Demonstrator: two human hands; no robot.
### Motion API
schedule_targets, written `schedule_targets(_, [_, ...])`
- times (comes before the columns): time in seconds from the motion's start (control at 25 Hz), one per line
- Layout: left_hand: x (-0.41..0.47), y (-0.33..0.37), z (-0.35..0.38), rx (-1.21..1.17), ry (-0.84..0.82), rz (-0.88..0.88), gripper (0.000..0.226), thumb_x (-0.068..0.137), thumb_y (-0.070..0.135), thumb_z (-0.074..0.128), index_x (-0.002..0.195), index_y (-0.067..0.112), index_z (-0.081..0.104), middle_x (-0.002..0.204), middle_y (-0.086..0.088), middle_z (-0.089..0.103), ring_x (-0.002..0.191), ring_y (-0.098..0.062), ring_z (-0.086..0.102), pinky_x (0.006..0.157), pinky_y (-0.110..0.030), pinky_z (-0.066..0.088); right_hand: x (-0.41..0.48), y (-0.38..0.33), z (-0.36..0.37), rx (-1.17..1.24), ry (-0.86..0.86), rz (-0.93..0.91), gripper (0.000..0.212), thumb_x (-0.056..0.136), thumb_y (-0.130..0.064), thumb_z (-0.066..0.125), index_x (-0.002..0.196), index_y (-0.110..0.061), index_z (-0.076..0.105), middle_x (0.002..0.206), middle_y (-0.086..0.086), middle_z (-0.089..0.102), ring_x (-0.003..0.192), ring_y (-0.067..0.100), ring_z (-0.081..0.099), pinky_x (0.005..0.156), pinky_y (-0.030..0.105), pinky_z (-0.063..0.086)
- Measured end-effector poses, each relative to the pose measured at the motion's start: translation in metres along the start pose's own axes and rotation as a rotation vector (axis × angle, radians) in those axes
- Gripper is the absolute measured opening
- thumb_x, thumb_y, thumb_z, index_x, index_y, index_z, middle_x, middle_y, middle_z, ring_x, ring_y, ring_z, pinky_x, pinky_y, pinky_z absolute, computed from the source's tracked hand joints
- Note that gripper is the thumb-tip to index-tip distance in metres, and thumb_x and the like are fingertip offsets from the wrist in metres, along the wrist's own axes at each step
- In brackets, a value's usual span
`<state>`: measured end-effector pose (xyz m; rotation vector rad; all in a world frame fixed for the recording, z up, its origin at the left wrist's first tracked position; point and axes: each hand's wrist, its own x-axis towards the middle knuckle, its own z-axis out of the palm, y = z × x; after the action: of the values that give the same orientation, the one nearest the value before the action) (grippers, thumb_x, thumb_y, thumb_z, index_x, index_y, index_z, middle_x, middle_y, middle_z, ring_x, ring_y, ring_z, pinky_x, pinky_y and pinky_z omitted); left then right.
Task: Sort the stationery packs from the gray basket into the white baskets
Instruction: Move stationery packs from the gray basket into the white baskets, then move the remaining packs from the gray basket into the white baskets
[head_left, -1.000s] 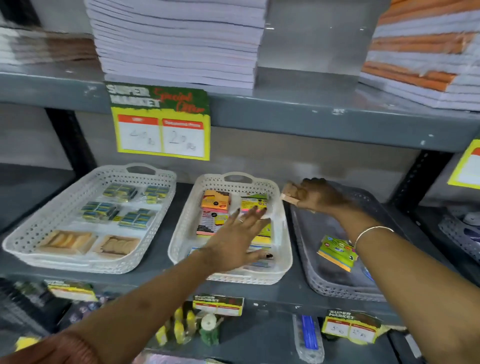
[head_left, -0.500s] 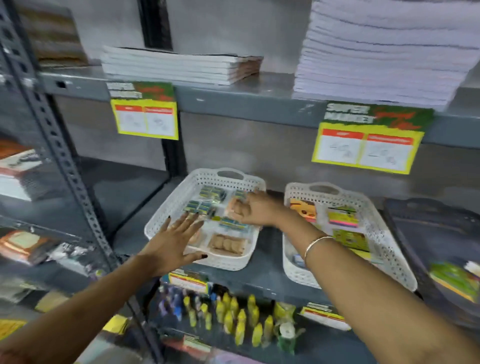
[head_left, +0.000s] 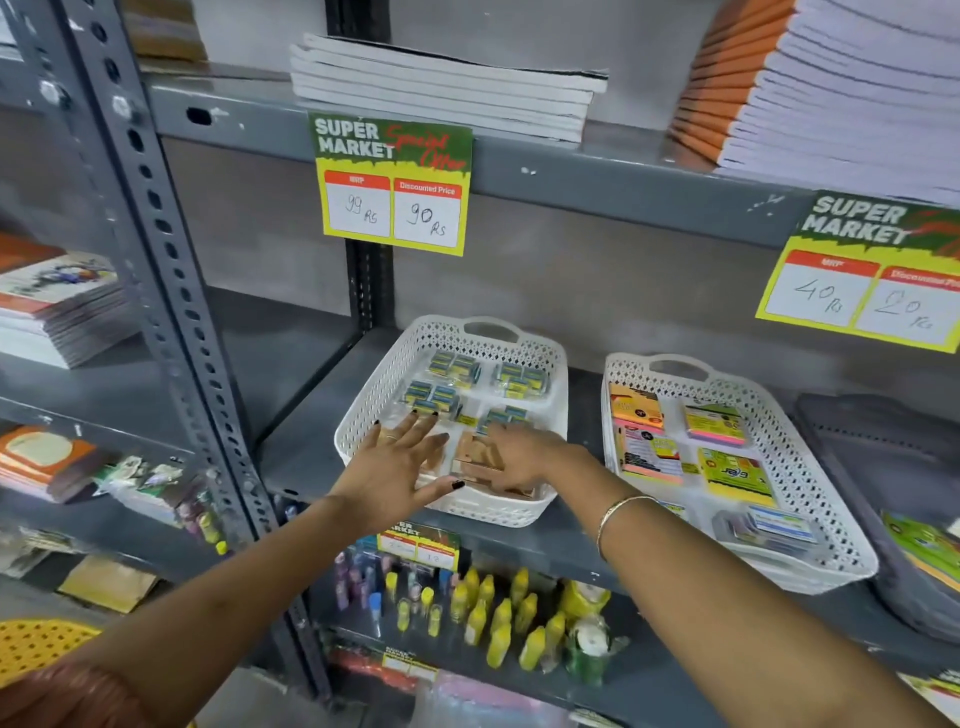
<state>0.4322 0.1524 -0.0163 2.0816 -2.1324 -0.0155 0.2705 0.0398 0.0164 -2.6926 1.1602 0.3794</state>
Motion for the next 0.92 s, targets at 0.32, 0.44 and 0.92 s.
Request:
schedule_targets(0.32, [0.000,0.001,0.001,0.032,0.009,-0.001,0.113,0.056,0.084,-0.023,0.143,0.027,0.022,0.156,0.003,0.007,0.141,-0.013,0.002,0.113,-0.045,0.003,-0.002,0.000,0.002,-0.060,-0.007,-0.021,0.072,0.081,-0.027,0.070,0.139,-0.010,0.032,0.131,0.015,0.055,0.116,0.032,0.054,0.087,0.038,0.047])
schedule_targets(0.44, [0.000,0.001,0.000,0.023,0.007,-0.002,0.112,0.057,0.084,-0.021,0.143,0.027,0.022,0.156,0.003,0.007,0.141,-0.014,0.003,0.113,-0.044,0.003,-0.001,0.001,0.002,-0.080,-0.021,-0.015,0.072,0.081,-0.030,0.069,0.139,-0.010,0.033,0.132,0.013,0.054,0.118,0.031,0.054,0.085,0.037,0.047])
schedule_targets(0.92, [0.028,0.059,-0.023,-0.018,0.178,0.141,0.096,0.070,0.081,-0.007,0.143,0.019,-0.006,0.153,-0.003,-0.003,0.141,-0.021,-0.001,0.114,-0.048,0.008,-0.044,0.066,-0.034,0.104,0.293,0.046,0.068,0.086,-0.041,0.062,0.141,-0.012,0.038,0.145,0.013,0.045,0.134,0.031,0.040,0.104,0.040,0.040])
